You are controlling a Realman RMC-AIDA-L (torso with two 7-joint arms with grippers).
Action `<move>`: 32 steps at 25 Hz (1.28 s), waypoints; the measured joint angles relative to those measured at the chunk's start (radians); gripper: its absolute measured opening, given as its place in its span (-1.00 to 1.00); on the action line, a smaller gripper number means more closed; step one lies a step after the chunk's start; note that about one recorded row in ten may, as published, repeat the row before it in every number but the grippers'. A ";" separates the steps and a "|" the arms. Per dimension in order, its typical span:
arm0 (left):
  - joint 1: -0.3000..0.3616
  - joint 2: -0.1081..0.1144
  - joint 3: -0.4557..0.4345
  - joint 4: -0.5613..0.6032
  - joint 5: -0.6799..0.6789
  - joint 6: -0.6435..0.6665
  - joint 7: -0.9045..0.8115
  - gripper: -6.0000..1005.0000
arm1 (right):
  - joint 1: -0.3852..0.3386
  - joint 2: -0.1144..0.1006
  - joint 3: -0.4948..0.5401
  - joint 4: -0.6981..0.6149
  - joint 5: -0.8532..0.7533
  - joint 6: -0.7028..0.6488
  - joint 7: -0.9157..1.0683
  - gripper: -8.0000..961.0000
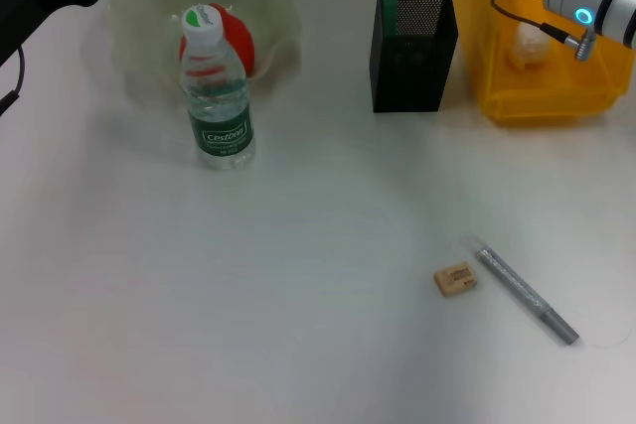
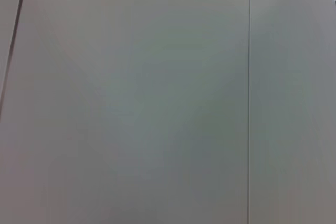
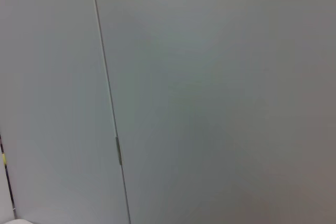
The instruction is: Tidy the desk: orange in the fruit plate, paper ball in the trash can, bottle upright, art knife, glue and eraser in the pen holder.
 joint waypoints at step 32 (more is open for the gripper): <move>-0.046 0.003 0.019 0.023 -0.011 0.061 -0.097 0.46 | -0.072 -0.057 -0.265 -0.701 -0.884 -0.840 0.829 -0.16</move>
